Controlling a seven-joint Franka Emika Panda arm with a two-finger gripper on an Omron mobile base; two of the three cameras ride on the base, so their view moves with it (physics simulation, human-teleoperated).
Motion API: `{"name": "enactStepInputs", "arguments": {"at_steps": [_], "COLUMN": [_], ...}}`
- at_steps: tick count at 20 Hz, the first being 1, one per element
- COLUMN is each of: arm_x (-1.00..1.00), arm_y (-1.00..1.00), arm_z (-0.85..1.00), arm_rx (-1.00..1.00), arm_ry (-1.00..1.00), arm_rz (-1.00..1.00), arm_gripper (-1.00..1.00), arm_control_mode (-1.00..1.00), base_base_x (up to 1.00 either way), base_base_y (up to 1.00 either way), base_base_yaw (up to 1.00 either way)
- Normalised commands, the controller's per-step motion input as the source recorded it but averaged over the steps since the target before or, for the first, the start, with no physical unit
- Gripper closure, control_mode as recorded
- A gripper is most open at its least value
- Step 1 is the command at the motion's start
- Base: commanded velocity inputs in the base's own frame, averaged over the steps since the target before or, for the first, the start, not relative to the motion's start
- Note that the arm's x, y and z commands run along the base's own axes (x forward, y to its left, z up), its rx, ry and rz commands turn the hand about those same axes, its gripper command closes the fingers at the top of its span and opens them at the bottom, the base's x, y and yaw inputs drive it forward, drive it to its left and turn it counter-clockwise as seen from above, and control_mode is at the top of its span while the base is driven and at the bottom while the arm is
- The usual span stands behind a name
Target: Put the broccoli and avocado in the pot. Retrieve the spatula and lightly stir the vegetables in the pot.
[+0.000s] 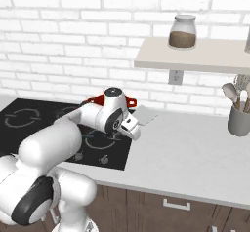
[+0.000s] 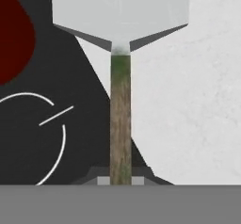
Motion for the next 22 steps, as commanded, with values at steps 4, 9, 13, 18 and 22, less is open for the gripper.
{"name": "enactStepInputs", "arguments": {"at_steps": [4,9,13,18,22], "arm_x": [-0.16,0.08,0.23,0.18,0.3], "arm_y": [0.37,0.46,0.46,0.07,0.01], "arm_z": [0.97,0.22,0.09,0.56,0.57], "arm_rx": [-0.09,-0.11,-0.07,-0.02,-0.06], "arm_ry": [0.06,0.08,0.04,0.17,0.26], "arm_rz": [0.06,0.04,0.05,0.11,0.16], "arm_gripper": [1.0,1.0,1.0,1.0,1.0], "arm_control_mode": [-1.0,-1.0,-1.0,-1.0,-1.0], "base_base_x": [0.0,0.0,0.0,0.0,0.0], "base_base_y": [0.0,0.0,0.0,0.0,0.0], "base_base_yaw": [0.0,0.0,0.0,0.0,0.0]}}
